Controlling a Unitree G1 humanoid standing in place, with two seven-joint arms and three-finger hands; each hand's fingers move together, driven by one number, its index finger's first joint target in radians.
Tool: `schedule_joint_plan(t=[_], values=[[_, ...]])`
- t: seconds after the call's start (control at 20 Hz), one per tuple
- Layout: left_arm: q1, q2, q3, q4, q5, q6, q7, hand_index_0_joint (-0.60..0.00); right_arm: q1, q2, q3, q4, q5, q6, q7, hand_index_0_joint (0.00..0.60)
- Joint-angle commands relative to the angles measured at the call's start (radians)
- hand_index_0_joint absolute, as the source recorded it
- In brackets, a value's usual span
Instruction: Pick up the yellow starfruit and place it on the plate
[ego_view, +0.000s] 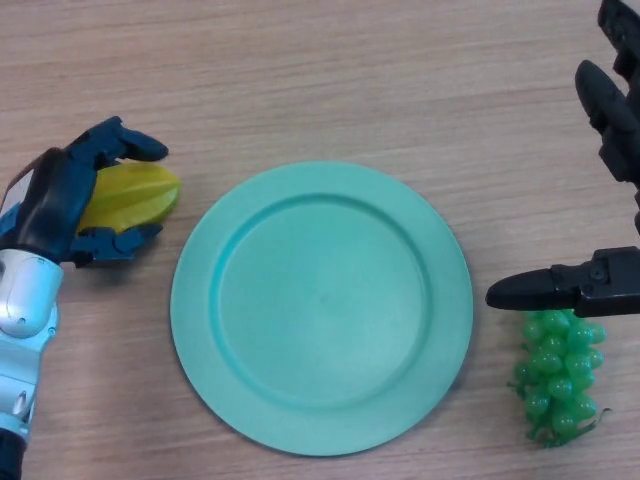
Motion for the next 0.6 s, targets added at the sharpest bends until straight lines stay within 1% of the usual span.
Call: schedule_joint_plan(t=[0.05, 0.1, 0.15, 0.2, 0.25, 0.3, 0.35, 0.4, 0.5, 0.6], values=[[-0.01, 0.063, 0.048, -0.065, 0.085, -0.066, 0.1, -0.6, -0.024, -0.024, -0.061, -0.053, 0.022, -0.096, -0.022, 0.0], [-0.006, 0.065, 0.056, -0.078, 0.084, -0.062, 0.106, -0.6, -0.021, -0.024, -0.056, -0.05, 0.016, -0.102, -0.021, 0.0], [-0.012, 0.074, 0.067, -0.089, 0.089, -0.068, 0.135, -0.6, -0.027, -0.024, -0.053, -0.049, 0.012, -0.094, -0.022, 0.0], [-0.011, 0.075, 0.079, -0.107, 0.065, -0.074, 0.141, -0.6, -0.028, -0.025, -0.051, -0.051, 0.009, -0.091, -0.02, 0.0], [0.0, 0.079, 0.087, -0.147, 0.061, -0.078, 0.163, -0.6, -0.028, -0.025, -0.048, -0.048, 0.003, -0.099, -0.016, 0.0], [0.009, 0.082, 0.093, -0.19, 0.06, -0.066, 0.163, -0.6, -0.033, -0.024, -0.048, -0.044, 0.002, -0.101, -0.017, 0.0], [0.025, 0.081, 0.105, -0.262, 0.037, -0.029, 0.131, -0.6, -0.041, -0.024, -0.046, -0.038, -0.001, -0.104, -0.019, 0.0], [0.032, 0.082, 0.109, -0.308, 0.04, -0.004, 0.118, -0.6, -0.042, -0.024, -0.039, -0.031, -0.008, -0.113, -0.019, 0.0], [0.058, 0.063, 0.105, -0.428, 0.012, 0.037, 0.067, -0.6, -0.054, -0.022, -0.034, -0.018, -0.014, -0.131, -0.02, 0.0], [0.098, 0.015, 0.064, -0.559, -0.006, 0.063, -0.005, -0.6, -0.056, -0.021, -0.024, -0.007, -0.018, -0.135, -0.023, 0.0]])
